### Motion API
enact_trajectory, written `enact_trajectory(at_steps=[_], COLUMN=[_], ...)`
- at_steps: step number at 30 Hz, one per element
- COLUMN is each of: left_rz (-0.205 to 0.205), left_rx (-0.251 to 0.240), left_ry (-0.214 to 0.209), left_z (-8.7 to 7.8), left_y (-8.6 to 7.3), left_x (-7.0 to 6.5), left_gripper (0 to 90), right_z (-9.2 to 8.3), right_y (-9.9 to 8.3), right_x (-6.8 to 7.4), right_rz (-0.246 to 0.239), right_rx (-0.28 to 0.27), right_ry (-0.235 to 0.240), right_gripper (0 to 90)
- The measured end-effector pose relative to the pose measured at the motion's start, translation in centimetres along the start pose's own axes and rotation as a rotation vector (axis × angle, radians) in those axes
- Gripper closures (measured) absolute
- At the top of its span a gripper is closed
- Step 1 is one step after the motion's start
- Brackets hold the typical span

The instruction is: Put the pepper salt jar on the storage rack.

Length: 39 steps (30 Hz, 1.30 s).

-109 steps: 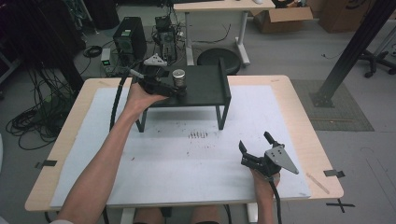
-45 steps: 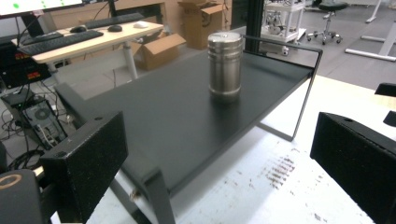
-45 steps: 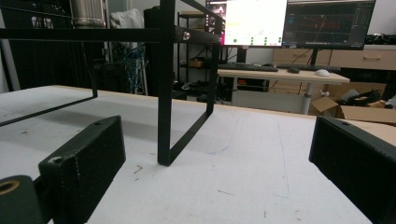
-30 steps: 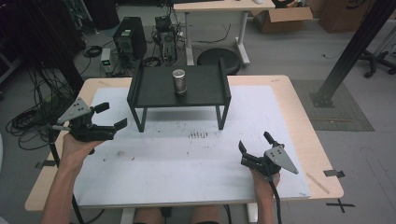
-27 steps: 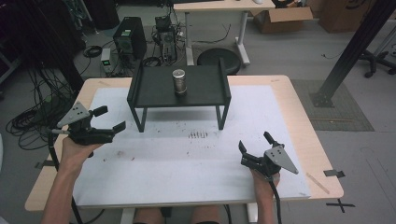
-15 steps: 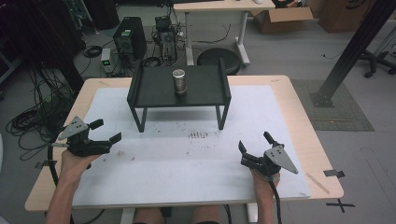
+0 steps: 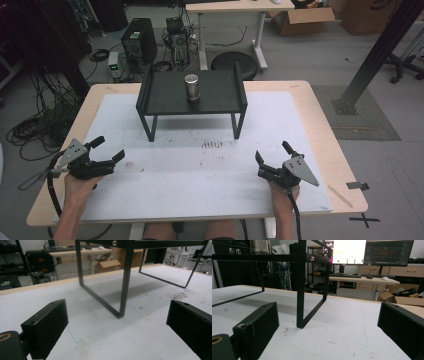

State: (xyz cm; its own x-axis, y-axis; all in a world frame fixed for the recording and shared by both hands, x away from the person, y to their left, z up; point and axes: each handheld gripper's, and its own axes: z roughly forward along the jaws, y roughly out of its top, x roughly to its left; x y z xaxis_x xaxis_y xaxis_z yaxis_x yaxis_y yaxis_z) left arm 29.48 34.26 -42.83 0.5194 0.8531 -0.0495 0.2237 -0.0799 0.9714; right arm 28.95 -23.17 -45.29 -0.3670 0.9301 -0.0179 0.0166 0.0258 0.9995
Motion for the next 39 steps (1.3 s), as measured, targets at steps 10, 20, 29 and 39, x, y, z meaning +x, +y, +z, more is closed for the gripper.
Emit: enact_trajectory(at_steps=[10,20,29,39], left_rz=[-0.007,0.048,0.045,0.043], left_rx=[-0.062,-0.215,-0.213,-0.210], left_ry=[0.031,0.056,0.058,0.058], left_z=[-0.9,-2.2,-2.2,-2.1], left_y=[-2.2,-3.2,-3.2,-3.2], left_x=[0.1,-0.6,-0.6,-0.6], left_gripper=[4.2,4.2,1.5,0.5], right_z=[0.0,0.0,0.0,-0.1], right_y=[0.0,0.0,0.0,0.0], right_x=[0.0,0.0,0.1,0.1], right_rz=[-0.001,-0.003,-0.007,-0.005], right_rx=[0.002,0.003,0.001,-0.004], right_ry=[0.001,-0.001,-0.002,-0.003], right_gripper=[3.2,3.3,3.3,3.3])
